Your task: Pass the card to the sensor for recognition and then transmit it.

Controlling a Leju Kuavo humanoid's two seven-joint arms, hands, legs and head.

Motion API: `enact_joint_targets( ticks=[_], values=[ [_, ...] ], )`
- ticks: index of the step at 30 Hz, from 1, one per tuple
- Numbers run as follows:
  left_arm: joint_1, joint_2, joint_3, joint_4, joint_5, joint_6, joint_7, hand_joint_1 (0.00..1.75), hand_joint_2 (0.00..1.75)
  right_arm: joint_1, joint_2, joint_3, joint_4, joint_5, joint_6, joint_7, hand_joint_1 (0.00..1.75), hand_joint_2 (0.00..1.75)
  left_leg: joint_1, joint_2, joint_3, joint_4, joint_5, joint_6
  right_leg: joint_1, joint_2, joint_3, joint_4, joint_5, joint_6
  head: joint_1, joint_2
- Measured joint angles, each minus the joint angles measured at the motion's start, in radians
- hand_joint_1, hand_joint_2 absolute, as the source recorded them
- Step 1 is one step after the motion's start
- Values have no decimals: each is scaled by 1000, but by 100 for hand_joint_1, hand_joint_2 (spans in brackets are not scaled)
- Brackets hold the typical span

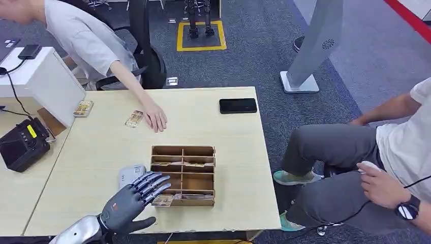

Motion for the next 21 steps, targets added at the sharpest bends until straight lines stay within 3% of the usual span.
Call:
enact_joint_targets(
  ticks=[21],
  values=[
    [-23,-42,-15,46,-13,13,67,0,175,-21,0,-34,23,3,-18,-21,0,175,0,0,0,0,0,0,0,0,0,0,0,0,0,0]
  ],
)
